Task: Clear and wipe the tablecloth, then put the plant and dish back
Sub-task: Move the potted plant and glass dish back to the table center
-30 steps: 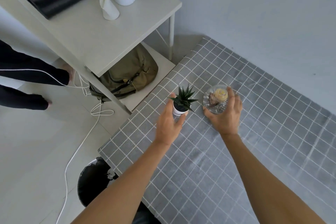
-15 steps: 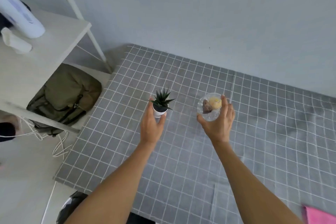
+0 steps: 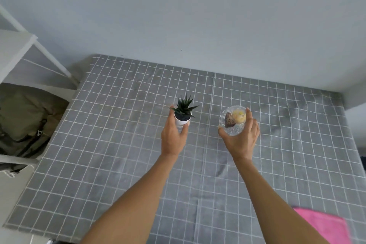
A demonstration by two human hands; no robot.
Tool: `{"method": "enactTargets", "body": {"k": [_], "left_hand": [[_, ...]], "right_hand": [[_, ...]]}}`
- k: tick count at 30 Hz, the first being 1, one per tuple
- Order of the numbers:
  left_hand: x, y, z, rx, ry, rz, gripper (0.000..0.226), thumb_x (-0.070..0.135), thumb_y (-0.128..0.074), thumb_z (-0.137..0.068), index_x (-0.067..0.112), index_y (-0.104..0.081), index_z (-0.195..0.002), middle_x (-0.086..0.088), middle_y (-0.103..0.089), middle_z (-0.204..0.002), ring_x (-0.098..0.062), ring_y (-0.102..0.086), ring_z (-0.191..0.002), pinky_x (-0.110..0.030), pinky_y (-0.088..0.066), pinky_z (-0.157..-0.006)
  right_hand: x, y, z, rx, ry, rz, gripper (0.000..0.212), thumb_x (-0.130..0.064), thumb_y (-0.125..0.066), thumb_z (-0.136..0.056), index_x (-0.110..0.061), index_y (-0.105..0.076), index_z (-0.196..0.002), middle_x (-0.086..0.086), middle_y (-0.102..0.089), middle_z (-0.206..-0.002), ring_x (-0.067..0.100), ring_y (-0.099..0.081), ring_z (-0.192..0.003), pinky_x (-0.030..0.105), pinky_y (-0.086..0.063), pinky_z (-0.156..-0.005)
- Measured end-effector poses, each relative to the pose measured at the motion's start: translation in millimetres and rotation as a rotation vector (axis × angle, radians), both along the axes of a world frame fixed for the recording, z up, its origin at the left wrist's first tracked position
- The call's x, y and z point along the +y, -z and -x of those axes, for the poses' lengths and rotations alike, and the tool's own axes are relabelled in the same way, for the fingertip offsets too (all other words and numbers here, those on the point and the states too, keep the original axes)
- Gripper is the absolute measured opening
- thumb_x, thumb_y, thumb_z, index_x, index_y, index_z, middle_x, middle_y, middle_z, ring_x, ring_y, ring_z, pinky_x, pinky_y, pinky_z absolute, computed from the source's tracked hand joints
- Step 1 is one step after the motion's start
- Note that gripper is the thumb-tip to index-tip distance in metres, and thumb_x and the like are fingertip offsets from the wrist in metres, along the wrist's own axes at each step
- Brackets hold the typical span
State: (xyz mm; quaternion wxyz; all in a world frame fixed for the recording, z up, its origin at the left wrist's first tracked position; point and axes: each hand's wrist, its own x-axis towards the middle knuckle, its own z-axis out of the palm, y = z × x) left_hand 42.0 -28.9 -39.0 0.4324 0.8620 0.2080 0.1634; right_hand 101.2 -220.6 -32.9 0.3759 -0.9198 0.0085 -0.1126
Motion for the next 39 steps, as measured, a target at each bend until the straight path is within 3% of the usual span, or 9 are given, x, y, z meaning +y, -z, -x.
{"method": "enactTargets", "body": {"k": [3,6,9,14,19,21,28,35,39], "left_hand": [[-12.0,8.6,-13.0,-0.001,0.015,-0.008,0.07,0.026,-0.063,-0.089,0.011,-0.029,-0.148,-0.007,-0.055,-0.136,-0.024,-0.056,-0.119,-0.034,-0.05,-0.092],[-21.2,14.8,-26.6,-0.013,0.022,-0.001,0.065,0.027,-0.064,-0.089,0.007,-0.035,-0.143,-0.008,-0.058,-0.131,-0.024,-0.059,-0.115,-0.036,-0.051,-0.089],[-27.3,18.1,-40.4,-0.012,0.021,-0.008,0.064,0.028,-0.064,-0.088,0.007,-0.036,-0.142,-0.008,-0.058,-0.131,-0.024,-0.06,-0.114,-0.035,-0.051,-0.087],[-29.7,24.7,-65.5,-0.005,0.001,0.015,0.06,0.032,-0.063,-0.088,0.005,-0.041,-0.137,-0.009,-0.06,-0.126,-0.025,-0.06,-0.111,-0.038,-0.051,-0.087],[-31.7,27.5,-75.4,0.009,0.007,-0.009,0.051,0.027,-0.065,-0.087,0.001,-0.046,-0.127,-0.011,-0.063,-0.117,-0.025,-0.062,-0.104,-0.016,-0.042,-0.083],[-33.0,27.5,-74.8,0.017,0.013,-0.014,0.051,0.029,-0.065,-0.088,0.002,-0.046,-0.127,-0.011,-0.063,-0.117,-0.025,-0.061,-0.105,-0.014,-0.04,-0.082],[-29.9,30.0,-70.7,0.073,0.044,-0.039,0.073,0.049,-0.052,-0.089,0.004,-0.031,-0.142,-0.011,-0.052,-0.136,-0.026,-0.053,-0.123,-0.04,-0.048,-0.096],[-23.2,17.7,-59.8,0.157,0.093,-0.038,0.093,0.046,-0.058,-0.088,0.006,-0.003,-0.152,-0.014,-0.043,-0.146,-0.029,-0.045,-0.13,-0.039,-0.045,-0.1],[-17.2,8.1,-43.5,0.22,0.124,-0.092,0.093,0.049,-0.054,-0.089,0.006,0.001,-0.151,-0.013,-0.025,-0.156,-0.033,-0.038,-0.136,-0.046,-0.046,-0.1]], "right_hand": [[-2.0,7.2,-11.5,0.013,0.005,-0.001,0.1,-0.036,-0.085,-0.062,-0.02,-0.03,-0.145,0.015,-0.045,-0.125,0.036,-0.04,-0.12,0.042,-0.025,-0.107],[1.0,12.6,-20.7,0.021,-0.011,0.003,0.099,-0.036,-0.083,-0.063,-0.019,-0.031,-0.145,0.015,-0.045,-0.126,0.035,-0.041,-0.117,0.039,-0.028,-0.102],[6.4,20.6,-29.7,0.056,-0.03,0.006,0.099,-0.039,-0.083,-0.063,-0.019,-0.031,-0.146,0.016,-0.044,-0.13,0.037,-0.04,-0.12,0.044,-0.032,-0.102],[12.8,31.8,-45.6,0.096,-0.053,0.001,0.1,-0.048,-0.078,-0.063,-0.022,-0.027,-0.145,0.02,-0.042,-0.131,0.042,-0.037,-0.126,0.05,-0.027,-0.11],[14.7,36.2,-54.9,0.109,-0.065,0.055,0.104,-0.056,-0.076,-0.066,-0.023,-0.022,-0.148,0.025,-0.037,-0.14,0.045,-0.033,-0.13,0.052,-0.026,-0.11],[15.5,34.2,-52.9,0.118,-0.081,0.073,0.104,-0.058,-0.074,-0.07,-0.026,-0.015,-0.149,0.027,-0.03,-0.146,0.045,-0.027,-0.135,0.052,-0.023,-0.111],[12.5,27.1,-48.6,0.173,-0.112,0.178,0.104,-0.068,-0.064,-0.074,-0.028,-0.005,-0.151,0.032,-0.011,-0.154,0.046,-0.015,-0.142,0.049,-0.02,-0.115],[10.0,14.8,-45.3,0.256,-0.126,0.319,0.109,-0.074,-0.054,-0.076,-0.029,0.01,-0.152,0.029,0.002,-0.156,0.041,-0.006,-0.145,0.048,-0.014,-0.117],[4.1,-1.5,-44.6,0.284,-0.17,0.425,0.106,-0.072,-0.052,-0.079,-0.028,0.012,-0.151,0.027,0.001,-0.157,0.039,-0.005,-0.146,0.047,-0.009,-0.118]]}}
